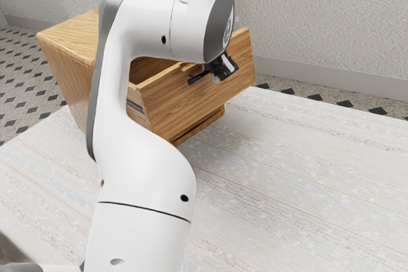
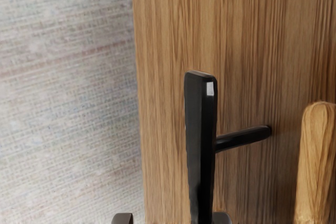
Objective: Pull the drawer handle with one arm to open the drawer
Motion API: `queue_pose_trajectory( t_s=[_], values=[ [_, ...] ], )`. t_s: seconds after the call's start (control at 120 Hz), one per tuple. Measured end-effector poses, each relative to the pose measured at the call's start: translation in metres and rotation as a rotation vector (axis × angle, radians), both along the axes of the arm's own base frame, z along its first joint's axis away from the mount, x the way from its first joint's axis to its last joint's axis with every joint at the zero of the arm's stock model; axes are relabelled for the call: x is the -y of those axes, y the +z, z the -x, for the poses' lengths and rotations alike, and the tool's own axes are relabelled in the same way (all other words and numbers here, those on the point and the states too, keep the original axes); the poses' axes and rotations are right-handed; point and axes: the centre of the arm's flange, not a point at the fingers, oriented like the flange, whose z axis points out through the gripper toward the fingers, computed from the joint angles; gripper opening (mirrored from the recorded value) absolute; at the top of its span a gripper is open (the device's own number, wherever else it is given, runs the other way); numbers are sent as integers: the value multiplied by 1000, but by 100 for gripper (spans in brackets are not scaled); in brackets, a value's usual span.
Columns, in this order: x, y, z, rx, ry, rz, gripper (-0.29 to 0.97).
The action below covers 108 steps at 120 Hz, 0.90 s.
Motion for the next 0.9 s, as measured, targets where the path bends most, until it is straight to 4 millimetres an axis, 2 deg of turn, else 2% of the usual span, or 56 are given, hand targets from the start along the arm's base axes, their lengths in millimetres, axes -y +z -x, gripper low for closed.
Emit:
queue_pose_trajectory(
  t_s=[0.233,0.333,0.383,0.442,0.492,0.533,0.567,0.6,0.633,0.65,0.667,0.717,0.75,0.783,0.825,0.9],
  values=[
    [23,1,2,5,-24,0,9],
    [46,4,7,7,-45,-21,10],
    [72,11,14,12,-73,-50,13],
    [131,30,41,33,-136,-101,18],
    [194,49,80,58,-211,-151,22],
    [238,65,116,78,-270,-186,26],
    [259,79,141,94,-300,-208,29],
    [265,97,162,109,-316,-214,33],
    [255,119,178,123,-320,-199,36],
    [242,133,184,129,-317,-179,38],
    [214,148,183,127,-311,-134,40],
    [111,183,174,118,-286,24,45],
    [45,188,162,97,-279,132,48],
    [2,180,147,61,-285,205,51],
    [-23,172,139,21,-307,248,54],
    [-41,171,143,-19,-302,238,57]
  ],
)
